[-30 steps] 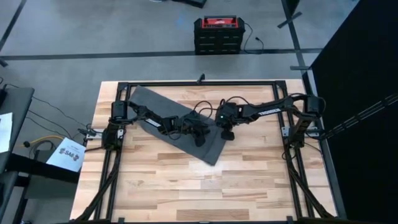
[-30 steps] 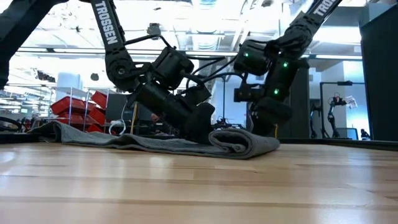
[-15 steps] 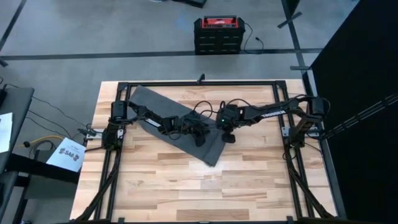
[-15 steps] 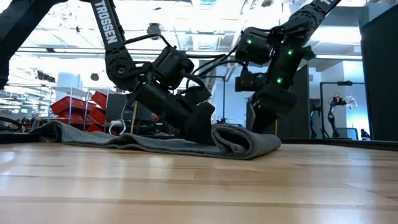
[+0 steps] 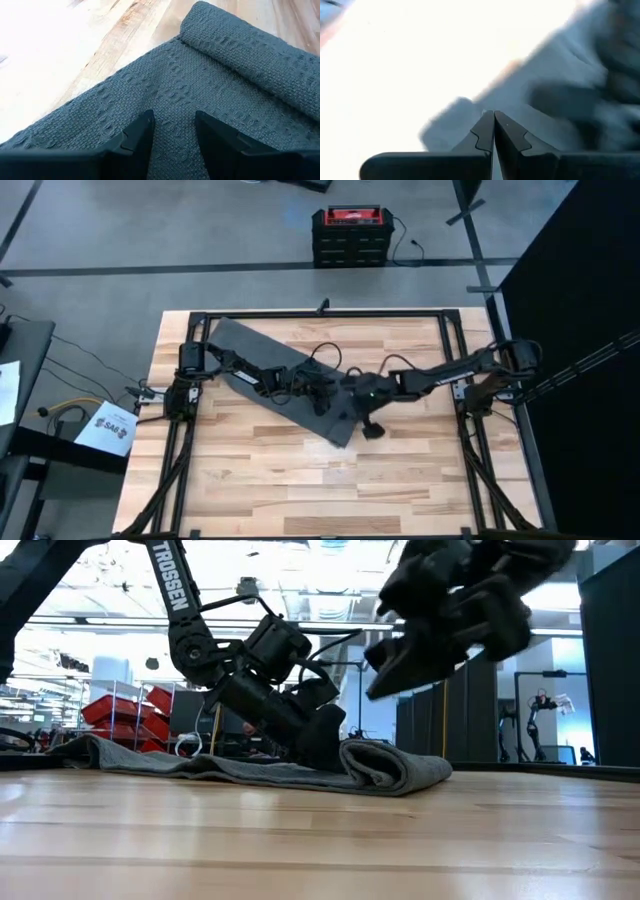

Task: Roll towel
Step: Roll the gray towel

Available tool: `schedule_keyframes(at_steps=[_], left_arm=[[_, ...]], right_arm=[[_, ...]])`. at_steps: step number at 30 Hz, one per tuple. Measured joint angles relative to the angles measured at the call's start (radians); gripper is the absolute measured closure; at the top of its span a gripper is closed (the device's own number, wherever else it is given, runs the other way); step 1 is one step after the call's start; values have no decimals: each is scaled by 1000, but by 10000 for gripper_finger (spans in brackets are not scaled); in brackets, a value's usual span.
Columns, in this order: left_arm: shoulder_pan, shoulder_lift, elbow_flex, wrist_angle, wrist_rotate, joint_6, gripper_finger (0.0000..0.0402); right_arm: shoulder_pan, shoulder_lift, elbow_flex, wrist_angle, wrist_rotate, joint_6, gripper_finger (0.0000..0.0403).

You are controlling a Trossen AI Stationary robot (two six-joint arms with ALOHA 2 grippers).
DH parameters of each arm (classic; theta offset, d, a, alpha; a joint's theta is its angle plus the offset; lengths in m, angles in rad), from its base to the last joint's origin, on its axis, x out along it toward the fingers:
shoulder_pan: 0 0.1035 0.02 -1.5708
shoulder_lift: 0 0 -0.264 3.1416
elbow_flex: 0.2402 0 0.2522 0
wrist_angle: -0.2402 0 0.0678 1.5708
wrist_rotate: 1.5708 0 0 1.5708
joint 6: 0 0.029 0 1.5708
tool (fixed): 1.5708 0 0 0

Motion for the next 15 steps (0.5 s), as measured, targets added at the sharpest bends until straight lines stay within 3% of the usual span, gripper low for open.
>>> schedule_keyframes(at_steps=[10,15], left_arm=[[-4,0,-1,33,-2,-5,268],[-5,0,0,31,-2,-4,268]], right_arm=[[37,210,-66,434,-93,27,403],[33,281,-66,476,-138,29,403]])
